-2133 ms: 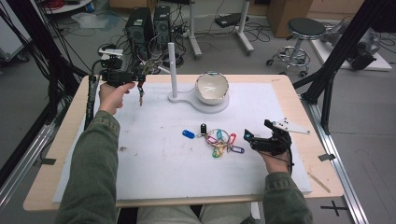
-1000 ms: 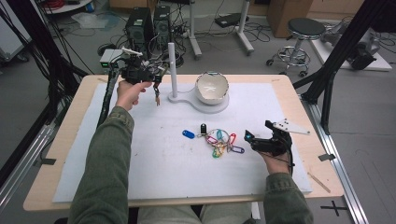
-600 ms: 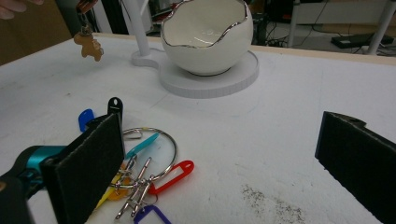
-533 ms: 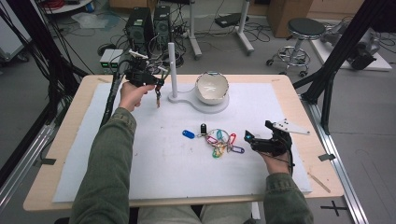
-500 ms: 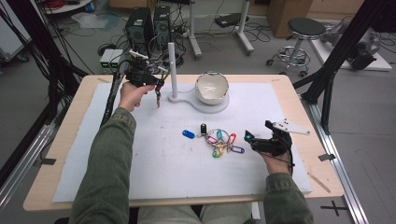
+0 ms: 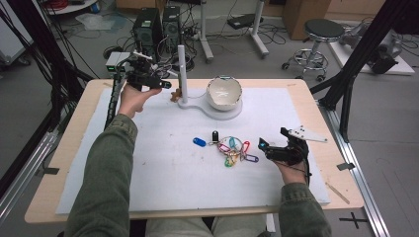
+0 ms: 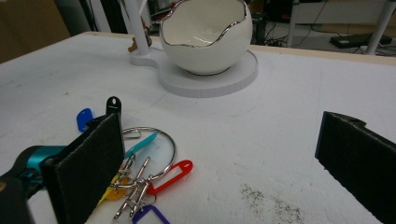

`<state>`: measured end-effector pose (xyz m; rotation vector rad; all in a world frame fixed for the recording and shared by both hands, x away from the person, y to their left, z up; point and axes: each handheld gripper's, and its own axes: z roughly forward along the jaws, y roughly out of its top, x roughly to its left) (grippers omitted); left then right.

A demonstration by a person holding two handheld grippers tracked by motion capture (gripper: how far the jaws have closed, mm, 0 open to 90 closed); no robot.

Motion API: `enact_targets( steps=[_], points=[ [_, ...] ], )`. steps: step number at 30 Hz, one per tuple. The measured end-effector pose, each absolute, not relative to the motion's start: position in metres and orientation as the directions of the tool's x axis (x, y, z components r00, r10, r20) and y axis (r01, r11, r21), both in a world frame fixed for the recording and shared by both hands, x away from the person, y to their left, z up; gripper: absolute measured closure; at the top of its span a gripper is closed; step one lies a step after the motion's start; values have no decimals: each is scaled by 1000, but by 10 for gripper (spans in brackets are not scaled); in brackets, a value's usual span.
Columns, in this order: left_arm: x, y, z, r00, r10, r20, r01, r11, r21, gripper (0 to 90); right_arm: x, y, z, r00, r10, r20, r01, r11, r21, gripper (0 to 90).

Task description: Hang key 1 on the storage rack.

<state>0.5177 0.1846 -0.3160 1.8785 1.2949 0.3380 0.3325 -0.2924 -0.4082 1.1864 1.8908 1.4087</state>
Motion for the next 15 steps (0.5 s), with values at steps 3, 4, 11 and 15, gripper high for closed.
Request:
enact_targets(
  steps=[3,4,11,15],
  points=[
    [513,186,-313,449,872,-196,646,-165,745,158,333,-291,-408,-497,861,106,350,87,933,6],
    [511,186,-313,450,876,-175,642,-182,744,129,333,-291,-408,-499,861,100,345,91,934,6],
    [500,188,-312,435,888,-145,631,-186,753,16,333,-290,-408,-499,861,99,347,94,933,7],
    [492,193,-312,438,889,-135,613,-186,768,16,333,-291,-408,-500,861,95,342,96,935,6]
  ],
)
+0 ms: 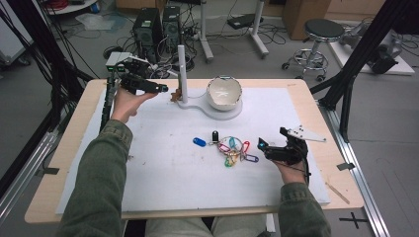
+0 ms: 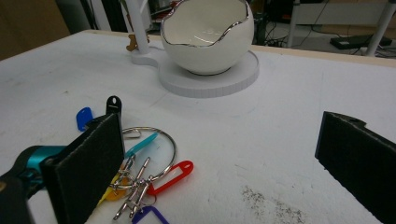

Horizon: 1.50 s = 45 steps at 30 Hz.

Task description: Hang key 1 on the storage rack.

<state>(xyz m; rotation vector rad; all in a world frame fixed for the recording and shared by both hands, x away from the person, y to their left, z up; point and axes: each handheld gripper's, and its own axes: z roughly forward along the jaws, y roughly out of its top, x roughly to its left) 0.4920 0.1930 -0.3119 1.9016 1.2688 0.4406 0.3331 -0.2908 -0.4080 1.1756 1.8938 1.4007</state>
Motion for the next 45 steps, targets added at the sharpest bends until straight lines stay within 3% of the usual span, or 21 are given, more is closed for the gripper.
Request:
enact_targets(
  steps=[45],
  points=[
    [420,229,-319,440,894,-83,548,-194,813,16,334,-288,-409,-504,859,87,348,109,931,6]
  ],
)
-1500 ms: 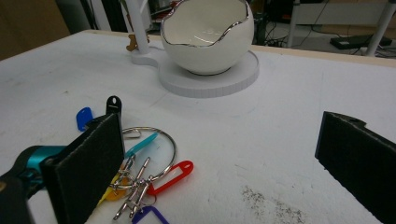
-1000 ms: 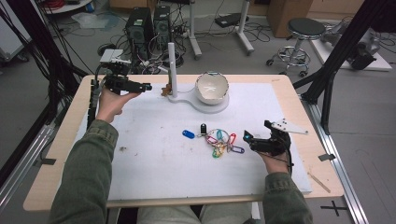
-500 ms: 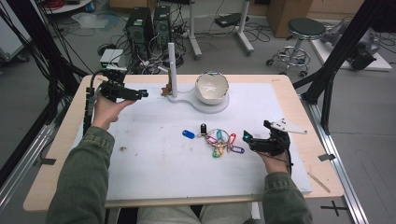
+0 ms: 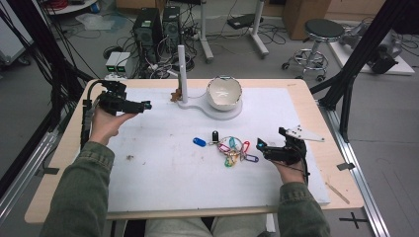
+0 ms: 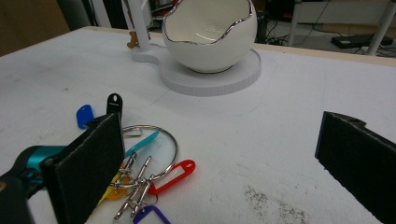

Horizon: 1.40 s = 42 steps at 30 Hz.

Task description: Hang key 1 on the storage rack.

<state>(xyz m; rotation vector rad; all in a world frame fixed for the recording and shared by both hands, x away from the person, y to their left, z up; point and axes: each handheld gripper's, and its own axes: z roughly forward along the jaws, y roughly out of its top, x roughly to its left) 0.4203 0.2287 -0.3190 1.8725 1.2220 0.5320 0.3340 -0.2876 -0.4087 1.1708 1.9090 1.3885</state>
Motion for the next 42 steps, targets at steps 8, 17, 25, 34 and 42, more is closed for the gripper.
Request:
enact_targets(
  steps=[8,17,25,34,42],
  points=[
    [400,234,-328,427,899,-99,557,-175,812,16,334,-287,-409,-504,859,86,351,113,930,6],
    [381,244,-334,406,910,-83,523,-157,837,17,334,-286,-409,-509,857,82,347,118,931,6],
    [368,257,-341,369,925,-94,502,-113,858,16,334,-285,-409,-508,857,83,351,118,929,6],
    [347,271,-352,370,925,-89,453,-97,886,17,335,-284,-410,-508,858,79,355,125,926,6],
    [334,278,-360,365,927,-88,447,-92,890,17,335,-284,-410,-510,857,71,354,134,926,7]
  ],
)
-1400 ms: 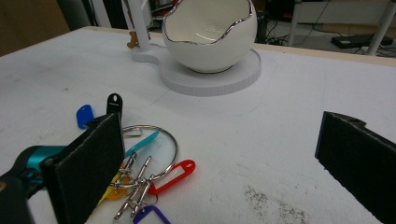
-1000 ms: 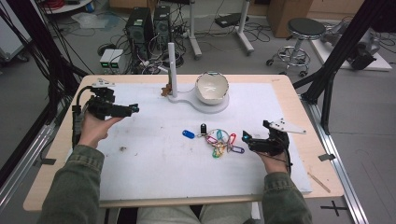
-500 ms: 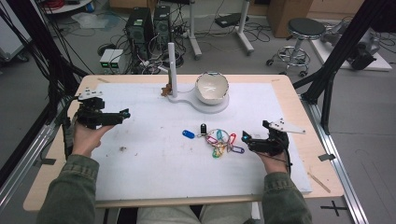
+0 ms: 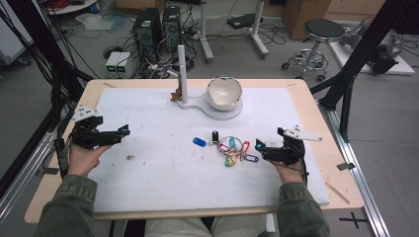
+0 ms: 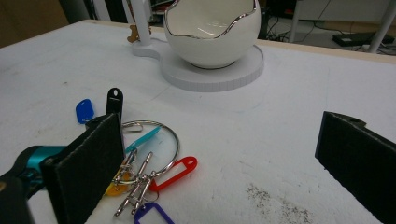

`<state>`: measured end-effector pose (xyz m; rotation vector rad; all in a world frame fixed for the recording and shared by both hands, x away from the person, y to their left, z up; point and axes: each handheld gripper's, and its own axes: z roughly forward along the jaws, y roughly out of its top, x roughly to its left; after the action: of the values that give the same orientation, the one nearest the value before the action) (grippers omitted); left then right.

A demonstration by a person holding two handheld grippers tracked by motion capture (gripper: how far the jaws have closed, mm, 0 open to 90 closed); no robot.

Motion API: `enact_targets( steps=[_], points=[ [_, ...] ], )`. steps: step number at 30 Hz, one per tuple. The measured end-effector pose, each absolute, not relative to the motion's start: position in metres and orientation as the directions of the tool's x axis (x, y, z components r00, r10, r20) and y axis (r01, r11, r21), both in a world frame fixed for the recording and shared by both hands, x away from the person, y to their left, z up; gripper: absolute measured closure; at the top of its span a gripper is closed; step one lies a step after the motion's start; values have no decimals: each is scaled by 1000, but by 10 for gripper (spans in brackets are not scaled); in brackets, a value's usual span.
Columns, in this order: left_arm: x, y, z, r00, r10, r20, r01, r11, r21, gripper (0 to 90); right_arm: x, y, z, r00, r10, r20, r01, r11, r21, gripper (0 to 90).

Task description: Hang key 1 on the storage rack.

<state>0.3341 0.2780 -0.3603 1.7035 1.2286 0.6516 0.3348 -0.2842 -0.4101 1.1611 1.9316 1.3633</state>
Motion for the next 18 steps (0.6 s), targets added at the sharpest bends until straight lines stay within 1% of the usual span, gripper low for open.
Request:
enact_targets(
  steps=[18],
  points=[
    [304,307,-388,301,943,-144,419,4,908,17,335,-282,-411,-509,859,62,365,150,919,6]
  ],
)
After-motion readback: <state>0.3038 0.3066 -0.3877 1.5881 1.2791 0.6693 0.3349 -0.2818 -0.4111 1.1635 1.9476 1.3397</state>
